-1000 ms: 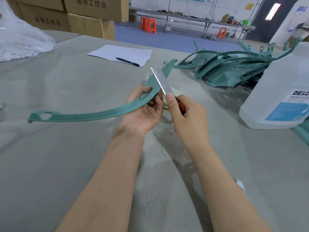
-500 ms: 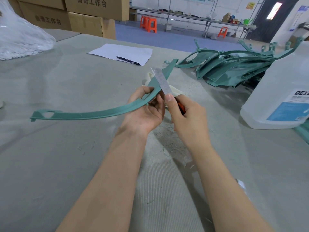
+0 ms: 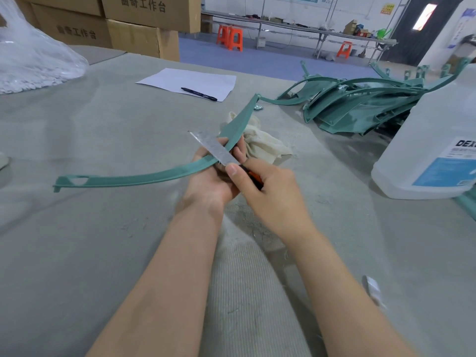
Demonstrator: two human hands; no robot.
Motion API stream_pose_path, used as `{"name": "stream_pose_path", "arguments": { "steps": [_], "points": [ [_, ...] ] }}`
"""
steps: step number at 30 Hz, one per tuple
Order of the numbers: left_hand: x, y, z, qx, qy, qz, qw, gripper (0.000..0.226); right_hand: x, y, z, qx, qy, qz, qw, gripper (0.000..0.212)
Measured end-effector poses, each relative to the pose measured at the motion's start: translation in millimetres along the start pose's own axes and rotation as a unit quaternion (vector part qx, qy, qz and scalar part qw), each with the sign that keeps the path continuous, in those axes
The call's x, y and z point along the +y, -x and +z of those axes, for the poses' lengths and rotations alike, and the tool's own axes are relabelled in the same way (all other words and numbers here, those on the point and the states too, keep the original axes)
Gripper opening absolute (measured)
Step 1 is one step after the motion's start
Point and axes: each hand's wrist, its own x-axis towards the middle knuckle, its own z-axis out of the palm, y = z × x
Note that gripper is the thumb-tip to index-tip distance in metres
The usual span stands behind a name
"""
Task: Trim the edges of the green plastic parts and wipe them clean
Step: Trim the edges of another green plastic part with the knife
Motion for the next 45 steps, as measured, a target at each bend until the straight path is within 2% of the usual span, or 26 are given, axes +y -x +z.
{"name": "stream_pose_path", "arguments": {
  "steps": [3,5,9,21,28,32,38,45],
  "points": [
    [-1,-5,3,0.014,-0.028,0.009,0.999,0.023,2,-1,-6,0.026,-0.031,0.010,0.999,0.037],
    [-2,-7,6,0.027,-0.083,0.031,0.996,0.017,4,-4,-12,0.066,-0.044,0.033,0.996,0.049],
    [-2,-7,6,0.012,-0.132,0.033,0.991,0.010,15,-8,-26,0.141,-0.068,0.096,0.983,0.058],
    [-11,-4,8,-0.017,-0.229,0.036,0.973,0.008,23,-10,-30,0.178,-0.025,0.136,0.974,0.053],
    [-10,-7,6,-0.008,-0.212,0.042,0.976,0.009,17,-9,-25,0.142,-0.006,0.108,0.984,0.049],
    [-8,-9,4,0.006,-0.185,0.054,0.981,0.009,11,-7,-18,0.116,-0.002,0.080,0.990,0.035],
    [-7,-16,0,0.019,-0.186,0.092,0.978,0.020,6,-4,-11,0.058,-0.010,0.067,0.996,0.046],
    [-5,-13,-3,0.011,-0.158,0.082,0.984,0.025,-1,-1,-8,0.015,-0.029,0.046,0.998,0.046]
  ]
}}
